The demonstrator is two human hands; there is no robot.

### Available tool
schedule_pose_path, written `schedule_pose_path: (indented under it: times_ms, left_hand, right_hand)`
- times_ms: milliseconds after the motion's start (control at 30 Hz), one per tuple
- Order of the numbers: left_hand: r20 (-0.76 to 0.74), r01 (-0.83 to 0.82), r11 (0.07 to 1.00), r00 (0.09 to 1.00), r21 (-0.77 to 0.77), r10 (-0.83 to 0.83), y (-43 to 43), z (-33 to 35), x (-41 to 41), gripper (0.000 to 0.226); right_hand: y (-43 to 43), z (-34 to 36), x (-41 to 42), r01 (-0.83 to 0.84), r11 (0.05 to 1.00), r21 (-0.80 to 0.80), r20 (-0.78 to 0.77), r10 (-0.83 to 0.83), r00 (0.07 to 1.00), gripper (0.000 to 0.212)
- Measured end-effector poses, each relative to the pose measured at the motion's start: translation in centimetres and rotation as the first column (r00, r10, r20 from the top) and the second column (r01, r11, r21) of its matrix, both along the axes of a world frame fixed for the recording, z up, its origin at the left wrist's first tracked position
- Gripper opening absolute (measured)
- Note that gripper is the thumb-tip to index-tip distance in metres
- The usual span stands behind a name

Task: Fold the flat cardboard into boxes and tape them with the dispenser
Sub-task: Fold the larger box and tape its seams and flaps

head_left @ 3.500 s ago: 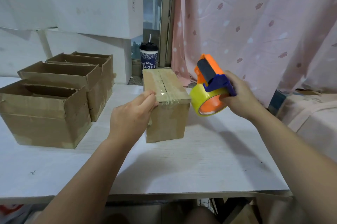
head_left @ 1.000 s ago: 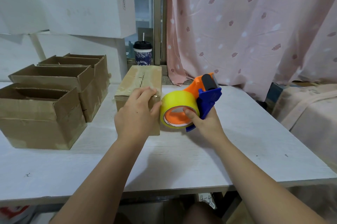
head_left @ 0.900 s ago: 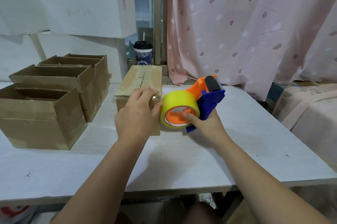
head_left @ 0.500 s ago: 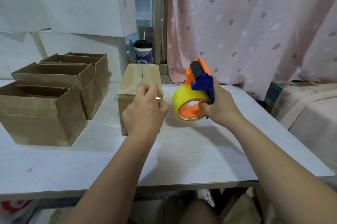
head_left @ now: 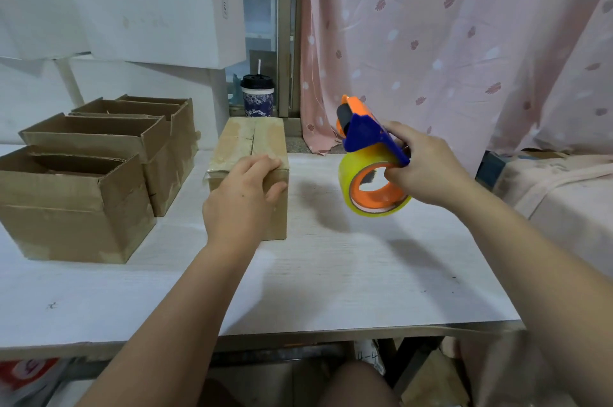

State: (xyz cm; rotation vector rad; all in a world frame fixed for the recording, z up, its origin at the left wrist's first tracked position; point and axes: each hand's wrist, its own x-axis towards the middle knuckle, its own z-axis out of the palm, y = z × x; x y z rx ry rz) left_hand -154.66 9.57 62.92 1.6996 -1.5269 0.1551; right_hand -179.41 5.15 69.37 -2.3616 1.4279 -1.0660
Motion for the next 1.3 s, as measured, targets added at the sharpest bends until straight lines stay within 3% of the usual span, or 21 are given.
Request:
schedule_pose_path:
  times_ms: [100, 200, 267, 467, 700, 967, 1133, 1300]
  left_hand:
    - [-0.003, 0.008, 1.0, 1.0, 0.004, -0.008, -0.1, -0.1, 0.3, 0.033]
    - [-0.03, 0.014, 1.0, 0.999, -0.008, -0.014, -0.3, -0.2, 0.3, 0.032]
    - [-0.047, 0.022, 1.0, 0.999, -0.007, -0.022, -0.4, -0.3, 0.3, 0.032]
    - [-0.038, 0.041, 0.999, 0.998, -0.027, -0.042, -0.5, -0.5, 0.6, 0.033]
    - [0.009, 0.06, 0.998, 0.998, -0.026, -0.06, -0.3, -0.2, 0.6, 0.039]
    - [0.083, 0.099, 0.995, 0.991, 0.032, -0.101, -0.1, -0.4, 0.1, 0.075]
    - [0.013, 0.125, 0.992, 0.992, 0.01, -0.125, -0.2, -0.3, 0.1, 0.077]
    - [-0.034, 0.139, 0.99, 0.99, -0.022, -0.139, -0.1, -0.3, 0.1, 0.067]
  right_hand:
    - [-0.2, 0.3, -0.3, 0.017, 1.0, -0.012, -0.051, -0.017, 0.999, 0.076]
    - [0.0, 0.0, 0.3, 0.023, 0.996, -0.091, -0.27, -0.047, 0.962, 0.079]
    - [-0.1, -0.8, 0.9, 0.058, 0.991, -0.119, -0.437, -0.105, 0.893, 0.08]
    - [0.3, -0.3, 1.9, 0.148, 0.972, -0.183, -0.698, -0.235, 0.676, 0.08]
    - [1.0, 2.4, 3.5, 0.088, 0.962, -0.26, -0.787, -0.264, 0.557, 0.075]
    - [0.8, 4.2, 5.3, 0.019, 0.983, -0.182, -0.87, -0.17, 0.463, 0.073]
    - [-0.2, 4.8, 5.5, 0.004, 0.997, 0.071, -0.857, 0.059, 0.512, 0.09]
    - [-0.7, 4.5, 5.7, -0.102, 0.992, 0.074, -0.828, 0.118, 0.548, 0.08]
